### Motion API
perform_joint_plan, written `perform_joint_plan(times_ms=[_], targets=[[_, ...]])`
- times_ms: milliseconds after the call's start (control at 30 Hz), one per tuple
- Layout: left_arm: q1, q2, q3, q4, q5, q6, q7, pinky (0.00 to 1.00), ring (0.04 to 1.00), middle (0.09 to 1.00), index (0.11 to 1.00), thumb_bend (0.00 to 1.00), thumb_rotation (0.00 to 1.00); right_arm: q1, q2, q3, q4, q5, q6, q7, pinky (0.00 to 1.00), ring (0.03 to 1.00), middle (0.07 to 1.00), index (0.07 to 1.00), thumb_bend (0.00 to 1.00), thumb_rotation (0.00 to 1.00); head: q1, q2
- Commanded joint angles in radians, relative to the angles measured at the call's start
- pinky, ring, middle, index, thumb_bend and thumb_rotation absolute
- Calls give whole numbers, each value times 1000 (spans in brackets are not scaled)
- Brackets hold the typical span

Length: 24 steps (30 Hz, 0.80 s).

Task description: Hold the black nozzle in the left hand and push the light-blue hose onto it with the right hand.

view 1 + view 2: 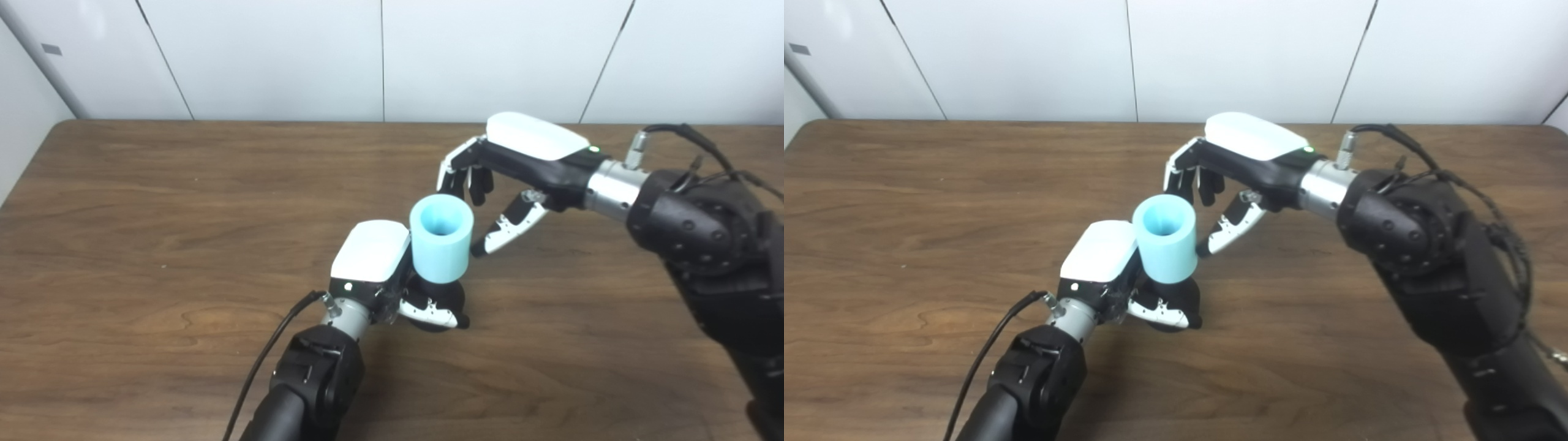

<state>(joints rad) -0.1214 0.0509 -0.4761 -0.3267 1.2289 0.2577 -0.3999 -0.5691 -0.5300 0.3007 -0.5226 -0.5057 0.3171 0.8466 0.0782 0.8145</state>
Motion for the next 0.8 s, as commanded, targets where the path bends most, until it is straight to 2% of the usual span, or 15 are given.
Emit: perform_joint_plan(times_ms=[0, 133, 233, 333, 533, 767], targets=[[7, 3, -3, 11, 7, -2, -16, 838, 670, 514, 470, 523, 0, -31, -57, -26, -39, 12, 16, 21, 705, 796, 801, 817, 987, 343, 0, 0], [6, 5, 4, 9, 9, 4, -24, 837, 665, 514, 471, 523, 0, 4, -113, -41, -77, 23, 43, 43, 826, 936, 921, 905, 985, 514, 1, -1], [8, 9, 8, 6, 4, 0, -22, 839, 659, 514, 471, 523, 0, 35, -130, -60, -124, 35, 84, 46, 864, 980, 956, 934, 909, 615, -3, -2], [8, 15, 10, 3, 1, -4, -26, 836, 657, 515, 469, 523, 0, 71, -128, -89, -162, 42, 98, 21, 891, 998, 990, 951, 837, 683, -6, -3], [8, 19, 13, -2, -3, -5, -27, 834, 659, 515, 467, 523, 0, 138, -114, -143, -198, 26, 28, -64, 949, 1000, 1000, 975, 695, 782, -8, -4], [8, 25, 16, -2, -8, -4, -34, 840, 657, 506, 475, 524, 0, 197, -87, -168, -243, 18, -52, -146, 942, 1000, 1000, 995, 650, 873, -11, -5]])
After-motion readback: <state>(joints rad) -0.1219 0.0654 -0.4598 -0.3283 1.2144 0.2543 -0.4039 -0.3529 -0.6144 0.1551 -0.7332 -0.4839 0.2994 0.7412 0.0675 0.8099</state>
